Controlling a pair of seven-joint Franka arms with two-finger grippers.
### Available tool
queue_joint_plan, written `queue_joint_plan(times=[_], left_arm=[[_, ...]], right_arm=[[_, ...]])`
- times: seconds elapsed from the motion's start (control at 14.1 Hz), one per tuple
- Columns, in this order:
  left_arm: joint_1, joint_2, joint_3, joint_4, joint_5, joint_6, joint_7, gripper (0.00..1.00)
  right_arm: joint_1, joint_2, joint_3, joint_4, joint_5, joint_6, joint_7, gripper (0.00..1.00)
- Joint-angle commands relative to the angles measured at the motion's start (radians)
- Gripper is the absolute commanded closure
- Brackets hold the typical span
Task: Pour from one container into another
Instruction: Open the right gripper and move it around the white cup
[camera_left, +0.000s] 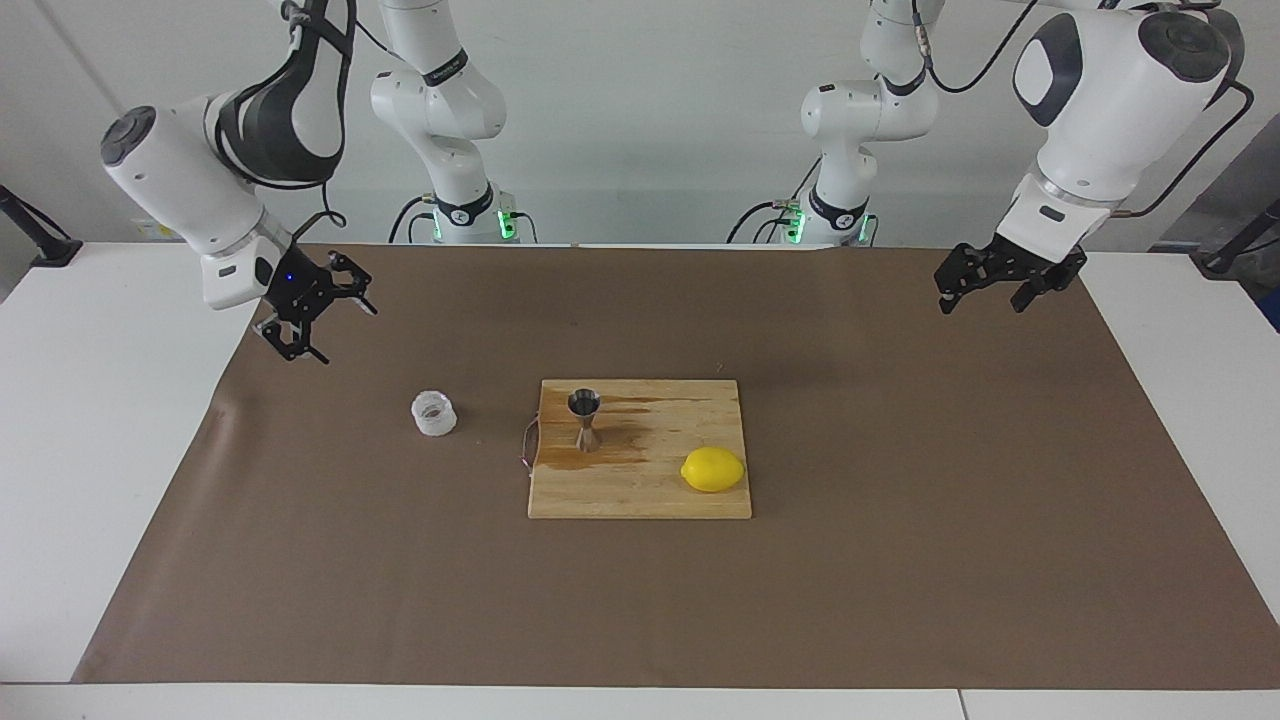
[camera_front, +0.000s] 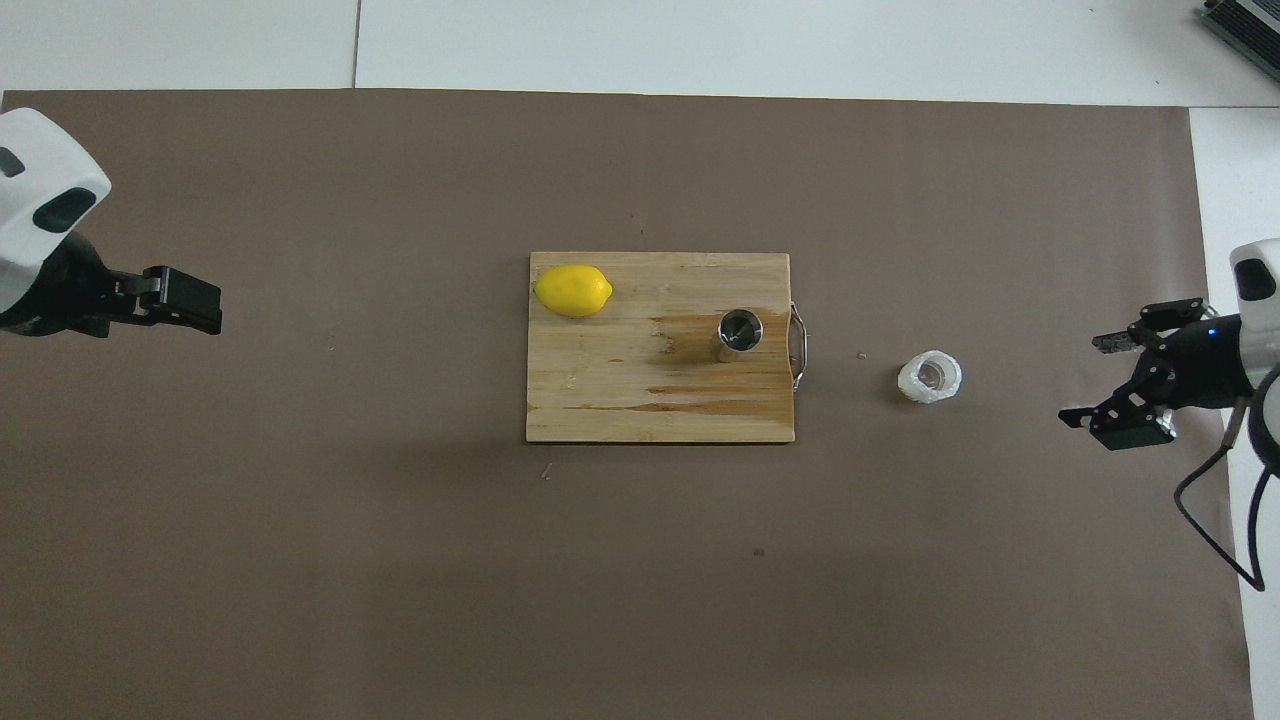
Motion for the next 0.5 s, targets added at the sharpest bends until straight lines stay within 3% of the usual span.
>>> queue_joint_plan(times=[0.0, 0.21, 0.42], left_arm=[[0.001, -0.035, 0.004, -0.019, 0.012, 0.009, 0.013, 0.0], [-0.001, -0.052, 0.001, -0.023, 0.011, -0.003, 0.01, 0.0], [-0.01, -0.071, 0.0, -0.031, 0.011, -0.005, 0.003, 0.0]], right_arm=[[-0.033, 0.094, 0.007, 0.009, 0.091, 0.055, -0.204, 0.0], [-0.033, 0.166, 0.007, 0.007, 0.253, 0.073, -0.372, 0.0], [-0.022, 0.203, 0.009, 0.006, 0.286, 0.089, -0.468, 0.0]])
